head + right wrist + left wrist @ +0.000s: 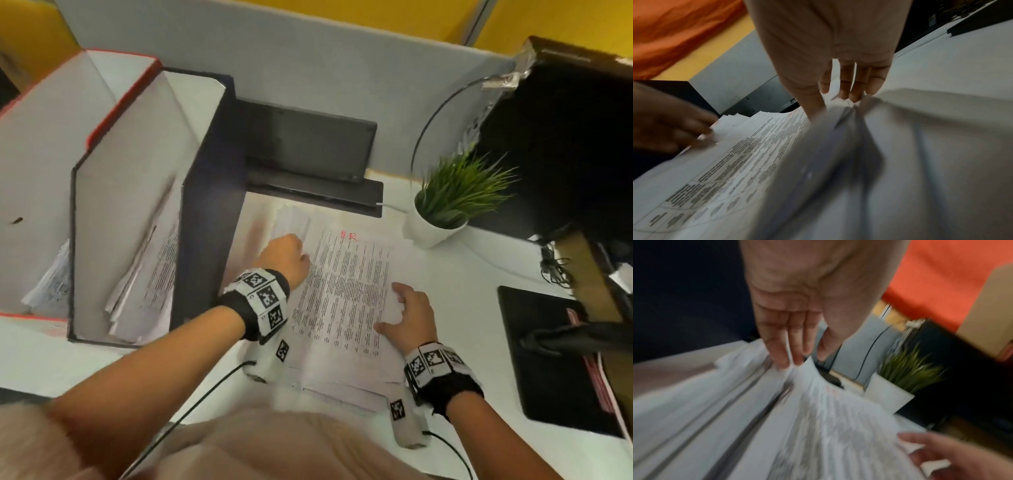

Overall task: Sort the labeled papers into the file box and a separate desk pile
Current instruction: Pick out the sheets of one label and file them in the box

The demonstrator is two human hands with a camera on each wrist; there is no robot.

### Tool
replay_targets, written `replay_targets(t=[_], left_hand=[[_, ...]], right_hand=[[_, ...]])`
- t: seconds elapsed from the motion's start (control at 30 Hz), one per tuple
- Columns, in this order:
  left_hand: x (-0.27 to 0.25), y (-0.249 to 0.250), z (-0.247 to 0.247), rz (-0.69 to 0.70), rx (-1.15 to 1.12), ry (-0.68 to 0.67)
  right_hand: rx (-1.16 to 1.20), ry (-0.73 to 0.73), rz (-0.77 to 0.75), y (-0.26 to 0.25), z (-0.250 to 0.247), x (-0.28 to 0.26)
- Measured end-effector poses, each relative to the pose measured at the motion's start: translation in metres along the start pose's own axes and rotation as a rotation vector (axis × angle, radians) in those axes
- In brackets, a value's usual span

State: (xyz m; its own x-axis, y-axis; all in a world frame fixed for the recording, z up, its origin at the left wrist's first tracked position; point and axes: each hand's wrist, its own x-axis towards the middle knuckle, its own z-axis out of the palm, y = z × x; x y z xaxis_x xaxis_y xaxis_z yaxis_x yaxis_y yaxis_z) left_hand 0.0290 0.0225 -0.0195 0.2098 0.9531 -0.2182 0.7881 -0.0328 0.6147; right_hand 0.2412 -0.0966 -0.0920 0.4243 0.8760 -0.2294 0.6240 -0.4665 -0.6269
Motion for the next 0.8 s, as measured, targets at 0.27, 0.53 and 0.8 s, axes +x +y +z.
replay_targets(t=[0.27,0.53,0.8], left_hand=[[0.016,-0.024,0.029,-0.128,-0.066,0.051],[-0.003,-0.021,0.021,0.171,-0.018,0.155],[-0.01,-0.026,0.011,0.182,-0.4,-0.009]], right_hand=[[-0.098,-0.072,-0.033,-0.002,-0.005,-0.009],[0.207,-0.108,0.067,-0.015,-0.003,-0.004],[0.491,-0.002,0.273,-0.015,-0.016,0.006]])
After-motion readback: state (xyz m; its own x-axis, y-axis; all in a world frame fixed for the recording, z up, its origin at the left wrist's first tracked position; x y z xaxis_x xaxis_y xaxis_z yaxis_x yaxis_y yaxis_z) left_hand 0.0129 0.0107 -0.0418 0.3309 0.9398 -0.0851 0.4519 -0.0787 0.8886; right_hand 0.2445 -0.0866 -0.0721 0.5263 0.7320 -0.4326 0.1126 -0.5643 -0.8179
